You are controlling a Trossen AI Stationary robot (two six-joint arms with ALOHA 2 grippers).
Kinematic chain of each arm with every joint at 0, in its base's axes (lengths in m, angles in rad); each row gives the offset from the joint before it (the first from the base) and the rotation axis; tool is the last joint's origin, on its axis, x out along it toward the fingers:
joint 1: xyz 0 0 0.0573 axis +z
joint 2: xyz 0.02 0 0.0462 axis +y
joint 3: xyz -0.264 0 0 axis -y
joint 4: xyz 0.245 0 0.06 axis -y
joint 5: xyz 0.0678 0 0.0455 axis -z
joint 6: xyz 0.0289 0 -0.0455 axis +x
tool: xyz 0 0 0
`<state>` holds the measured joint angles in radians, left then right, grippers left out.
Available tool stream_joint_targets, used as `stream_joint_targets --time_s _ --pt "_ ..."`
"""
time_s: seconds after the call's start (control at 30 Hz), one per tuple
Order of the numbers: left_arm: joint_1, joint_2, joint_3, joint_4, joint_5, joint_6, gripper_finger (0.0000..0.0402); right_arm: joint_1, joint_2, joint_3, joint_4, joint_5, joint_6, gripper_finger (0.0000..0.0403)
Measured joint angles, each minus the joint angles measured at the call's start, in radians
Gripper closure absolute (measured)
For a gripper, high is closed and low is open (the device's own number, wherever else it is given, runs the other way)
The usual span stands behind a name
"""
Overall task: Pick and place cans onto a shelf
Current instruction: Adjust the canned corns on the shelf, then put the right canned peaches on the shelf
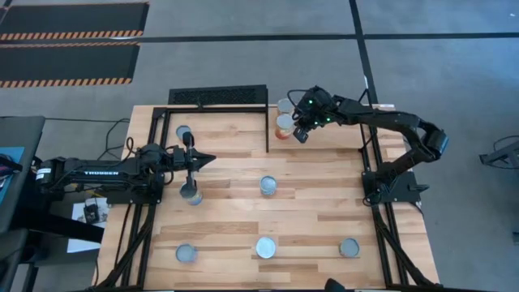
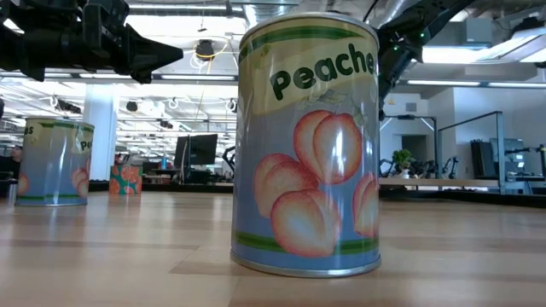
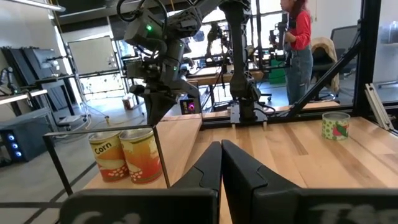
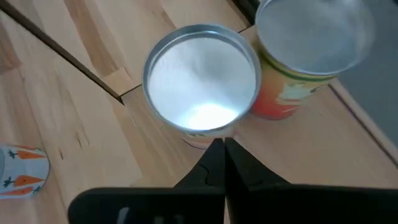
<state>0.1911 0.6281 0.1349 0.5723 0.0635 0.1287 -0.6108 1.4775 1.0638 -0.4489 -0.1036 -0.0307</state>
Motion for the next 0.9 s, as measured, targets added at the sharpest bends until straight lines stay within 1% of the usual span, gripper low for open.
stream_joint_targets --time_s 0.13,0.2,0.3,0.37,0.43,0.6,0.83,0.9 --pt "0.000 0.000 0.000 -0.015 0.000 0.000 0.0400 0.032 -0.085 0.000 -0.046 0.003 -0.032 0.0394" --pt "0.000 0.000 0.000 -0.017 0.000 0.000 0.0400 0.066 -0.132 -0.022 -0.029 0.000 -0.045 0.0398" --pt "0.000 0.000 0.000 -0.017 0.000 0.000 0.0400 0.149 -0.192 -0.107 0.055 -0.027 -0.048 0.0399" --pt "0.000 0.000 0.000 -0.017 0.000 0.000 0.0400 0.227 -0.219 -0.175 0.114 -0.047 -0.033 0.0399" --pt "0.000 0.000 0.000 -0.017 0.000 0.000 0.0400 0.308 -0.231 -0.234 0.164 -0.044 -0.009 0.0399" --pt "0.000 0.000 0.000 -0.032 0.000 0.000 0.0400 0.508 -0.228 -0.292 0.222 0.045 0.075 0.0398" --pt "0.000 0.000 0.000 -0.037 0.000 0.000 0.0400 0.786 -0.198 -0.289 0.325 0.200 0.143 0.0395" --pt "0.000 0.000 0.000 -0.038 0.000 0.000 0.0400 0.855 -0.173 -0.271 0.315 0.254 0.162 0.0394"
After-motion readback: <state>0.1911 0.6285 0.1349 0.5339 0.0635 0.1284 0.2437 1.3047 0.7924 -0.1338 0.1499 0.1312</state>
